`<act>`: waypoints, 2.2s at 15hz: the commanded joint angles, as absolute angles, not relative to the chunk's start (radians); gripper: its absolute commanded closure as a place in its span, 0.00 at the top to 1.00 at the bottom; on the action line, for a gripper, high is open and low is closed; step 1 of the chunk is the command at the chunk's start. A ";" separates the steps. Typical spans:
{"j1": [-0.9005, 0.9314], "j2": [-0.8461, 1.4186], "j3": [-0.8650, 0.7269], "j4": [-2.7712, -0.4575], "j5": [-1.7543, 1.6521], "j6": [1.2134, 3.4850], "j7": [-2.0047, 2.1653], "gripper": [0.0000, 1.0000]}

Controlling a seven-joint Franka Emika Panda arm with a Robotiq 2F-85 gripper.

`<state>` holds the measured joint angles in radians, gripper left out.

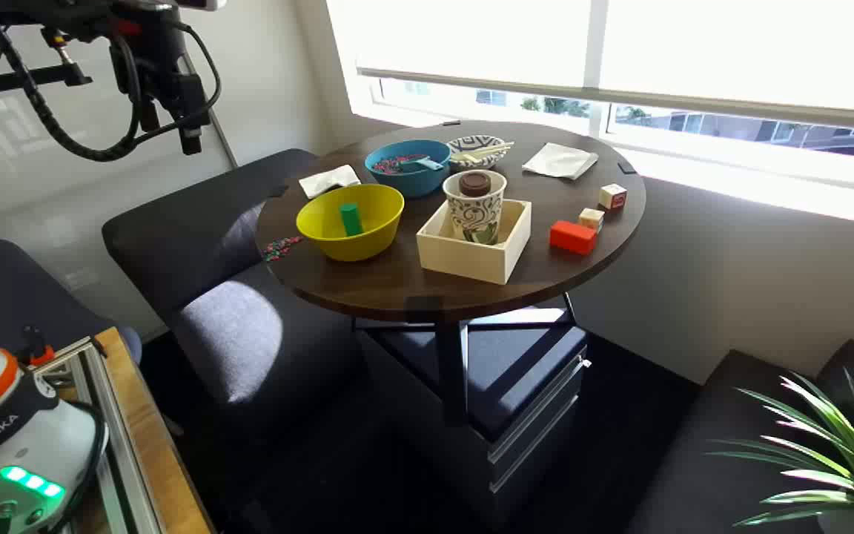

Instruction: Pick up the spice bottle with the brown lid from the paper cup and put it on the table

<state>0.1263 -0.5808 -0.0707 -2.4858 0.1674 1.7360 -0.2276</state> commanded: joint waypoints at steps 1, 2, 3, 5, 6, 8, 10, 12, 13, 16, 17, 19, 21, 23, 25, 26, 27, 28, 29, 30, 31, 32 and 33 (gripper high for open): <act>0.109 -0.580 -0.056 -2.484 0.175 1.733 -0.235 1.00; 0.109 -0.580 -0.056 -2.484 0.175 1.733 -0.235 1.00; 0.109 -0.580 -0.056 -2.484 0.175 1.733 -0.235 1.00; 0.109 -0.580 -0.056 -2.484 0.175 1.733 -0.235 1.00; 0.109 -0.580 -0.056 -2.484 0.175 1.733 -0.235 1.00; 0.109 -0.580 -0.056 -2.484 0.175 1.733 -0.235 1.00; 0.079 -0.532 -0.074 -2.431 0.171 1.742 -0.210 1.00; 0.049 -0.477 -0.092 -2.362 0.163 1.764 -0.207 1.00; 0.034 -0.457 -0.094 -2.336 0.161 1.785 -0.197 1.00; -0.021 -0.368 -0.096 -2.238 0.131 1.909 -0.147 1.00; -0.036 -0.331 -0.097 -2.202 0.116 1.924 -0.127 1.00; -0.025 -0.391 -0.103 -2.255 0.145 1.910 -0.177 1.00; -0.024 -0.385 -0.103 -2.253 0.145 1.908 -0.179 1.00; -0.023 -0.393 -0.100 -2.256 0.145 1.910 -0.179 1.00; -0.022 -0.395 -0.100 -2.257 0.145 1.910 -0.179 1.00; -0.022 -0.396 -0.100 -2.257 0.145 1.910 -0.179 1.00; -0.022 -0.396 -0.100 -2.257 0.145 1.910 -0.179 1.00; -0.032 -0.385 -0.091 -2.254 0.140 1.948 -0.132 1.00; -0.044 -0.344 -0.097 -2.222 0.144 1.973 -0.097 1.00; -0.057 -0.314 -0.102 -2.196 0.139 2.003 -0.063 1.00; -0.074 -0.275 -0.106 -2.162 0.122 2.038 -0.029 1.00; -0.091 -0.235 -0.107 -2.130 0.101 2.071 0.005 1.00; -0.111 -0.183 -0.113 -2.090 0.073 2.096 0.035 1.00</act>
<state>-0.0654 -0.3225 -0.1074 -2.2026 0.1281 2.0481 -0.0501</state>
